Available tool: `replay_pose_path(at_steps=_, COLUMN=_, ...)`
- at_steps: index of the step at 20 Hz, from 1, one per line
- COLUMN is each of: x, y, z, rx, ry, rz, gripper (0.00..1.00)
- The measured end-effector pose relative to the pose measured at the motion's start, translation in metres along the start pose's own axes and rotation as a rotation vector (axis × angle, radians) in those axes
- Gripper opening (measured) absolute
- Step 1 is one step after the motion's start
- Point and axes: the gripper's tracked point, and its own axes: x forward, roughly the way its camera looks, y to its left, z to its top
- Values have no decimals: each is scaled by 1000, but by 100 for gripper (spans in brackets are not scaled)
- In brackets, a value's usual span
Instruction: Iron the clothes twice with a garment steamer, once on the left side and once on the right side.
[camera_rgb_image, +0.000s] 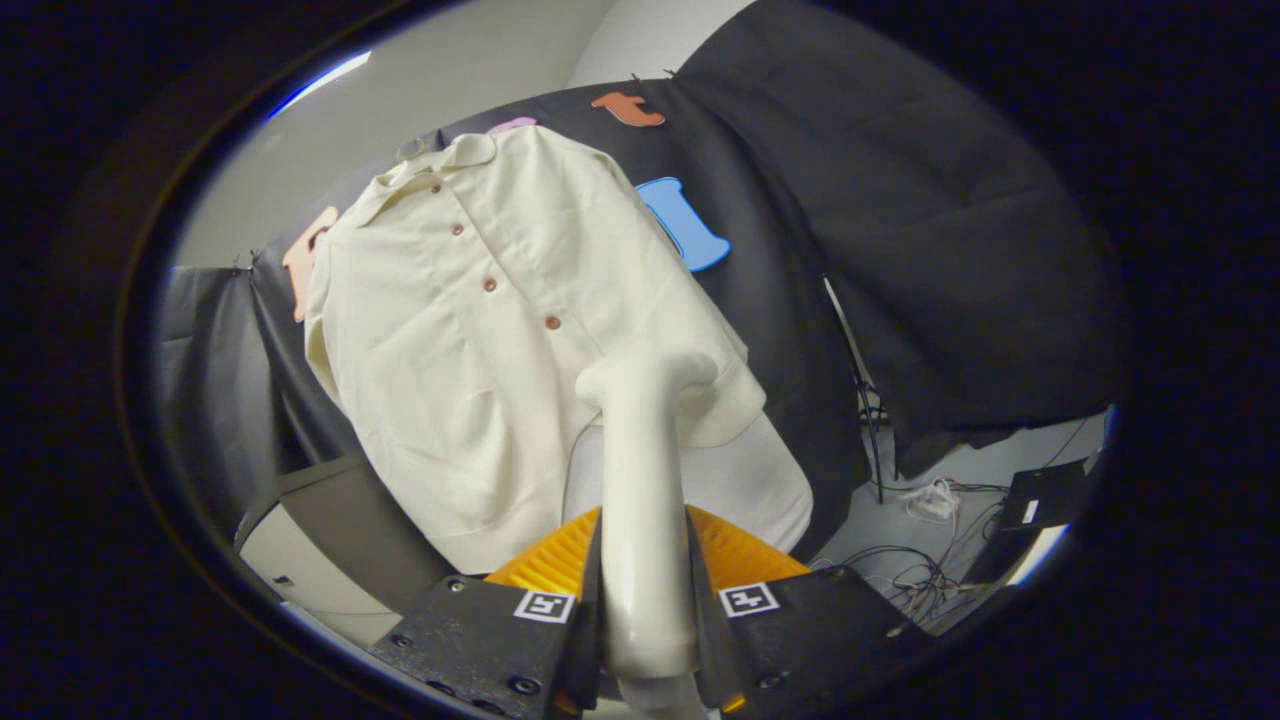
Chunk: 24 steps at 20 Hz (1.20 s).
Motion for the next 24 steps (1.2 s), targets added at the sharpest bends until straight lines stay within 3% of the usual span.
replay_pose_path(at_steps=14, x=-125, y=187, z=9, rx=-1, ry=-77, rz=232, gripper=38)
replay_pose_path(at_steps=24, x=-191, y=285, z=2, rx=-125, ry=-129, rz=306, gripper=38)
